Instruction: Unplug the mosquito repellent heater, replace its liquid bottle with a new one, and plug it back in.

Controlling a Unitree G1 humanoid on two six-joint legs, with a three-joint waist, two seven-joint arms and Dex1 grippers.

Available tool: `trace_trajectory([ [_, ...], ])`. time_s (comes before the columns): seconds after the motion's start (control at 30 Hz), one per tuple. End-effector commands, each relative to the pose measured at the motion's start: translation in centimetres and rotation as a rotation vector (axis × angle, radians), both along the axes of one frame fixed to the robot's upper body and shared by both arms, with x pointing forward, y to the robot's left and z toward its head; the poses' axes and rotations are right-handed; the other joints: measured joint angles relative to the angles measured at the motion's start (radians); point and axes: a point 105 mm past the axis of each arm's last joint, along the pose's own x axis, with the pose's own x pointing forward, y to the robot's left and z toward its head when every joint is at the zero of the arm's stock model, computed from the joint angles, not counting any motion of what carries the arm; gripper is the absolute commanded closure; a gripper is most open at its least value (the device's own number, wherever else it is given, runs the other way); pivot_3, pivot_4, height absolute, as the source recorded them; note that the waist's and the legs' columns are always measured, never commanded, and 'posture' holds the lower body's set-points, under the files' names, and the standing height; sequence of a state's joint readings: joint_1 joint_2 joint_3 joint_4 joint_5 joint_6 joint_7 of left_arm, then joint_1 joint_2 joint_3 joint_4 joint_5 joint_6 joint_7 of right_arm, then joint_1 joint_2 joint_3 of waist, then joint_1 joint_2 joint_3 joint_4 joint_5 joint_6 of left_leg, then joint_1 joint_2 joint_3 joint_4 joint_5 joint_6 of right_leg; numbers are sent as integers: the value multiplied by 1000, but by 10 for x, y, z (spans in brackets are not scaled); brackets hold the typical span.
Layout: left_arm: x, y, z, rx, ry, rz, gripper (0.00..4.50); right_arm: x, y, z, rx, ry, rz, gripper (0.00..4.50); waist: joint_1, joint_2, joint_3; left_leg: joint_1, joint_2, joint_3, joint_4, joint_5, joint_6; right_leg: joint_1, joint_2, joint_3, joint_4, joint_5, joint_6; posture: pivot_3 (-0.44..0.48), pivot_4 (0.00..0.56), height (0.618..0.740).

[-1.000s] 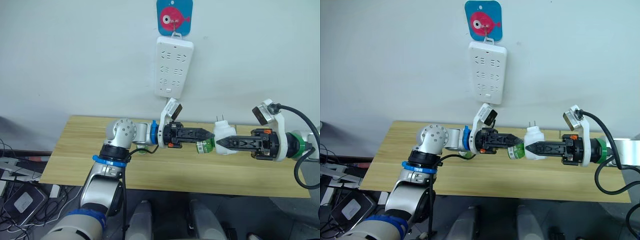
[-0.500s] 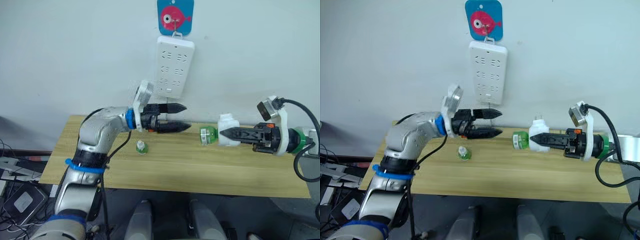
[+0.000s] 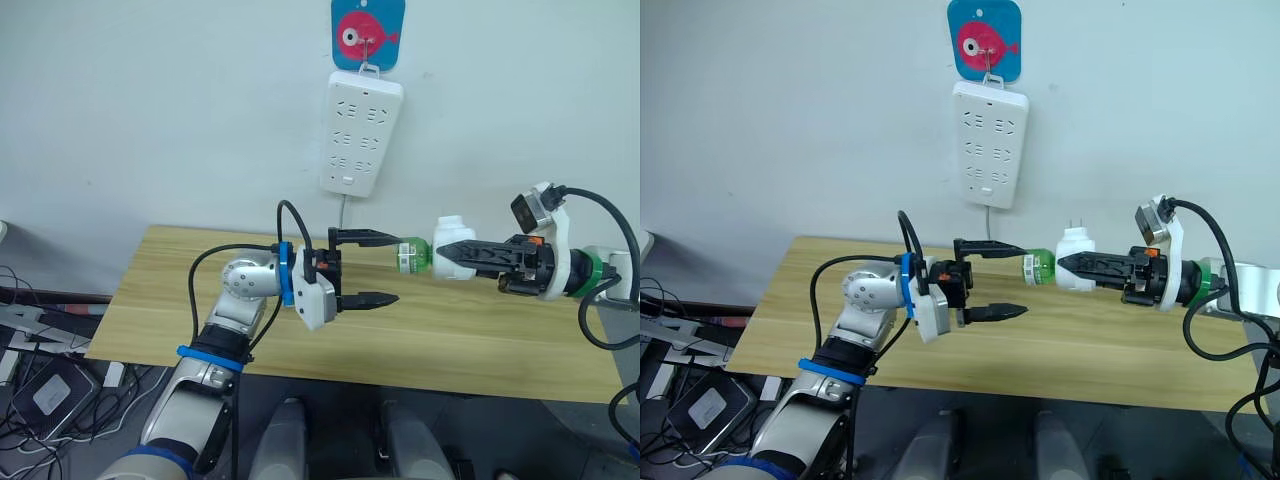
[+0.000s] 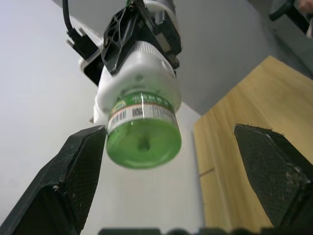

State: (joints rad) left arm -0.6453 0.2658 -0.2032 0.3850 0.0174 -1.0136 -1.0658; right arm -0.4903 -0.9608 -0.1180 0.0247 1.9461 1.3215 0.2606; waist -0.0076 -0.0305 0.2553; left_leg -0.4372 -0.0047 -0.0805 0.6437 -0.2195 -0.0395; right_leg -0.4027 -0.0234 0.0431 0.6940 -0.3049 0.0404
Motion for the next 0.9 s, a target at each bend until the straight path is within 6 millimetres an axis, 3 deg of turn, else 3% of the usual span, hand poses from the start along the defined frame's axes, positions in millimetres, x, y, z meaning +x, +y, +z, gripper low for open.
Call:
trace_trajectory([
  [0.03,-1,-8,13,-59,-88,-11,29,-8,5,14,22,-59,45,1383,0,0,0,0,0,0,0,0,0,0,0,0,1,0,0,2,257,740],
  [0.27,4,-15,15,-63,-134,-13,29,-9,5,13,20,-59,48,1383,-2,0,0,0,0,0,0,0,0,0,0,0,1,0,0,-1,244,740],
  [0.37,4,-17,17,-75,-134,-23,653,-10,7,13,20,-63,51,1383,-3,0,0,0,0,0,1,0,0,0,0,0,1,0,0,-5,240,740],
  [0.53,4,-17,17,-71,-124,-33,2210,-11,7,13,20,-65,53,1383,-5,0,0,0,0,0,1,0,0,0,0,0,2,0,0,-8,239,740],
  [0.6,2,-17,15,-69,-70,-57,2259,-12,6,13,19,-65,54,1383,-8,0,0,0,0,0,1,0,0,0,0,0,2,0,0,-8,241,740],
  [0.73,4,-18,15,-64,403,-110,2259,-16,6,13,-10,-69,70,1383,-22,0,0,0,0,-1,1,0,0,0,0,0,2,0,0,-9,242,740],
  [0.9,6,-14,29,-12,1307,-180,2259,-20,4,16,-51,-75,93,1383,-29,0,0,0,1,-7,1,0,0,0,1,-1,3,0,0,-3,248,740],
])
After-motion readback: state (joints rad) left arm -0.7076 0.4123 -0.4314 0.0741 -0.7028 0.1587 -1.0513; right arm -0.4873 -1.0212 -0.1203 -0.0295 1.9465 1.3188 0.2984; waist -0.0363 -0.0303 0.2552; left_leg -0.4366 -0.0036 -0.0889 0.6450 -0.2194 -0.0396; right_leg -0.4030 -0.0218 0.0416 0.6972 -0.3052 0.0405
